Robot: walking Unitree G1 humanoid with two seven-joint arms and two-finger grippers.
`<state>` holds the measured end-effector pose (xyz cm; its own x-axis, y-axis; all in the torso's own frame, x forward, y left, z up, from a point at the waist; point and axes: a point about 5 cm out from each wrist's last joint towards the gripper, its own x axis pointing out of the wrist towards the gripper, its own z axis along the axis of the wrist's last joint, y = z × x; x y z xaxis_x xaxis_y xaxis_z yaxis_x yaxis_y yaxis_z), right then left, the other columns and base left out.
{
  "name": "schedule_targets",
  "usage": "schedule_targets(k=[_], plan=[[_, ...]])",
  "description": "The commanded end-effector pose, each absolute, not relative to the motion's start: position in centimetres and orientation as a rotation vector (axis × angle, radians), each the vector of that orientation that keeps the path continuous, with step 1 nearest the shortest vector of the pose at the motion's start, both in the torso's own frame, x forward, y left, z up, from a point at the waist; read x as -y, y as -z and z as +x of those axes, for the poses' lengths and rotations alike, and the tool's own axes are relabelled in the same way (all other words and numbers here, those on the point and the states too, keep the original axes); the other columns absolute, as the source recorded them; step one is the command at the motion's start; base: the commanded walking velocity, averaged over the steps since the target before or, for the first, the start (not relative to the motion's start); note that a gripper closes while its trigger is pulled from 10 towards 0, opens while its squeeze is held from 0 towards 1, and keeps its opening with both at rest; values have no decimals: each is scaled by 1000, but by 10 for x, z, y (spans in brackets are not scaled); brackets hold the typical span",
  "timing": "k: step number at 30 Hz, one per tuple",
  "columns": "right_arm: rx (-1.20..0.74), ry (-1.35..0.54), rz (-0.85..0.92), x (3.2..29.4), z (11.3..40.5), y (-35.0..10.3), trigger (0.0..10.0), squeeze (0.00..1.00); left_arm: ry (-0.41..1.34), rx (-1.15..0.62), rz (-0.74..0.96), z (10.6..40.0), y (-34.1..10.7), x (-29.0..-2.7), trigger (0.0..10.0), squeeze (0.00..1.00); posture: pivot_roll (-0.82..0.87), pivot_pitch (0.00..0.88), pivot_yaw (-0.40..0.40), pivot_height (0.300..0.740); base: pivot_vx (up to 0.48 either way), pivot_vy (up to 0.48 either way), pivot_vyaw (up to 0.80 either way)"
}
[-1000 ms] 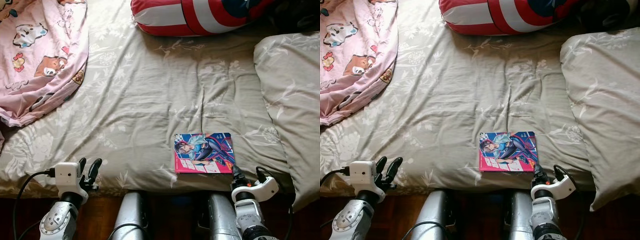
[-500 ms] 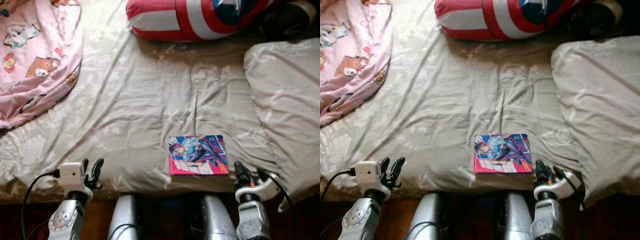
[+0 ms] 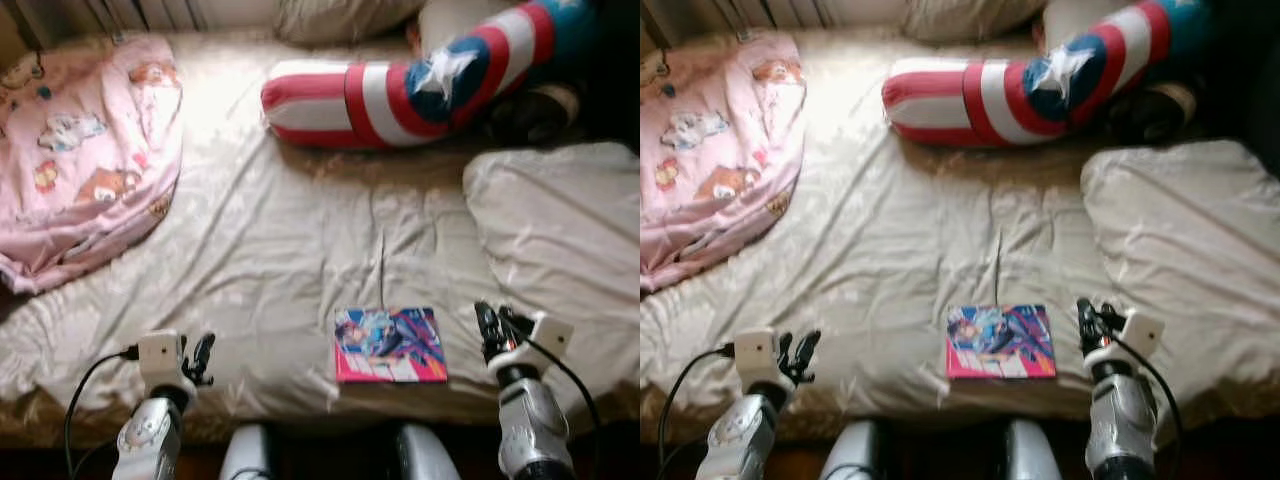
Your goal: Clean up the room
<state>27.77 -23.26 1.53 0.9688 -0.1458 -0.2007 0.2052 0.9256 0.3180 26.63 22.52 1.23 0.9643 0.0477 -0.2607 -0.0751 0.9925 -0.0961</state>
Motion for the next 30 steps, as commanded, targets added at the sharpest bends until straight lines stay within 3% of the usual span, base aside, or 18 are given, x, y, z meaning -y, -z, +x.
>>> schedule_targets(k=[1,10,16,30], plan=[[-278,229,337,234,263,4,10000,0,-89,-336,-115,258,1,-232,10000,0,44,31,13,688,0,0,0],[-551,266,280,225,223,46,10000,0,-43,-512,-95,246,28,-217,10000,0,38,0,19,727,0,0,0],[-731,272,220,218,191,70,10000,0,-53,-687,-140,221,55,-205,10000,0,30,0,12,740,0,0,0],[-884,191,183,204,176,84,10000,0,-117,-798,-140,201,68,-212,10000,0,29,0,17,740,0,0,0]])
